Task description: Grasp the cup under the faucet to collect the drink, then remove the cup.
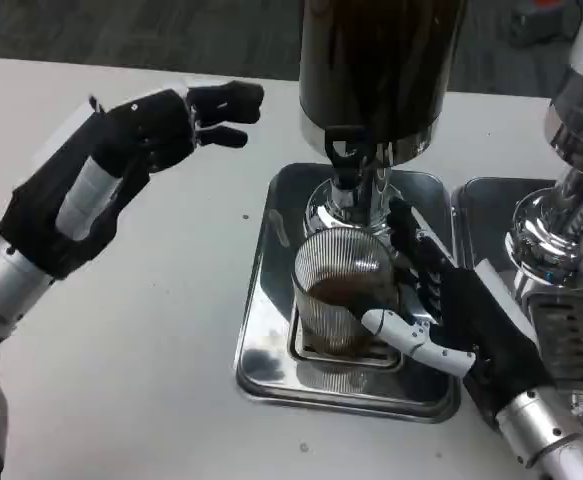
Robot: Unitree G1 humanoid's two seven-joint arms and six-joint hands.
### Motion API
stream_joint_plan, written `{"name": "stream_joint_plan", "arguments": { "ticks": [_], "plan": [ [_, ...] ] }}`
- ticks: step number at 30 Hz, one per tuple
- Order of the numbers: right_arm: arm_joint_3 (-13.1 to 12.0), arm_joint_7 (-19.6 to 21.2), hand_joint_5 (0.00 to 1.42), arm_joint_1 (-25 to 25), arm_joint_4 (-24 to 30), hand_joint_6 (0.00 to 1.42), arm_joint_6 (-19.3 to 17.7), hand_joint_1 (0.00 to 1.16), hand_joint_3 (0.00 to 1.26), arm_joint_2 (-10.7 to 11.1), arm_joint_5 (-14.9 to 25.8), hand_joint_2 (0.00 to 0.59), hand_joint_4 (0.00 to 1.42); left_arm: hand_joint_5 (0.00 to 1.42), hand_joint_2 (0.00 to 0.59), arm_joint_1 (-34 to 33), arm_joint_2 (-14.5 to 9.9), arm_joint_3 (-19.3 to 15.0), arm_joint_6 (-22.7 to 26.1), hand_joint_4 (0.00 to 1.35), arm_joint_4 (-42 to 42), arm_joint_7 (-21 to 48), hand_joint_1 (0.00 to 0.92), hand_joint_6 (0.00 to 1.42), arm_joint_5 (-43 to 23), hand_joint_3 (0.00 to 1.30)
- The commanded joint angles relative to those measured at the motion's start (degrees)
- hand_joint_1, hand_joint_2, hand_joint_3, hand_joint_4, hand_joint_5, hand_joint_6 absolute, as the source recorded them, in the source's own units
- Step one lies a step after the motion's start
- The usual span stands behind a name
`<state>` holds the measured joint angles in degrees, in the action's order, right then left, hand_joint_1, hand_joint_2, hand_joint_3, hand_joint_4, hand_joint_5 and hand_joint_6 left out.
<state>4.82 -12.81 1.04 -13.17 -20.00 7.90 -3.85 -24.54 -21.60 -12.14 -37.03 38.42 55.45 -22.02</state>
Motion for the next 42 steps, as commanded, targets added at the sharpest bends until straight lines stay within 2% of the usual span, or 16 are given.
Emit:
{"name": "stream_joint_plan", "arguments": {
  "ticks": [1,10,18,28,42],
  "plan": [
    [-0.4,-0.9,0.0,0.2,-1.4,0.08,-2.1,0.69,0.0,0.6,1.5,0.208,0.0,0.22,0.056,2.8,-0.6,-0.5,0.6,0.22,0.6,-1.2,0.0,0.3,0.8,0.38],
    [0.9,1.1,0.0,-0.3,-2.5,0.09,-2.0,0.76,0.0,2.1,-3.1,0.19,0.0,0.24,0.058,5.1,-1.1,-0.5,0.9,0.25,1.3,-2.5,0.0,0.31,1.3,0.42],
    [1.7,4.2,0.0,-0.2,-2.5,0.1,-1.1,0.78,0.0,1.5,-6.3,0.185,0.0,0.24,0.063,6.3,-1.6,-0.5,1.3,0.27,1.8,-2.9,0.0,0.32,1.5,0.43],
    [3.4,6.0,0.0,-1.7,-4.0,0.18,-0.1,0.74,0.0,0.1,-7.3,0.192,0.0,0.25,0.078,8.3,-2.5,-0.9,2.0,0.3,2.1,-4.2,0.0,0.33,2.4,0.46],
    [5.1,7.7,0.0,-5.6,-13.1,0.19,-5.4,0.73,0.0,-2.1,-7.3,0.192,0.0,0.28,0.091,9.7,-3.5,-1.5,2.4,0.33,2.4,-5.3,0.0,0.35,2.7,0.48]
  ]
}}
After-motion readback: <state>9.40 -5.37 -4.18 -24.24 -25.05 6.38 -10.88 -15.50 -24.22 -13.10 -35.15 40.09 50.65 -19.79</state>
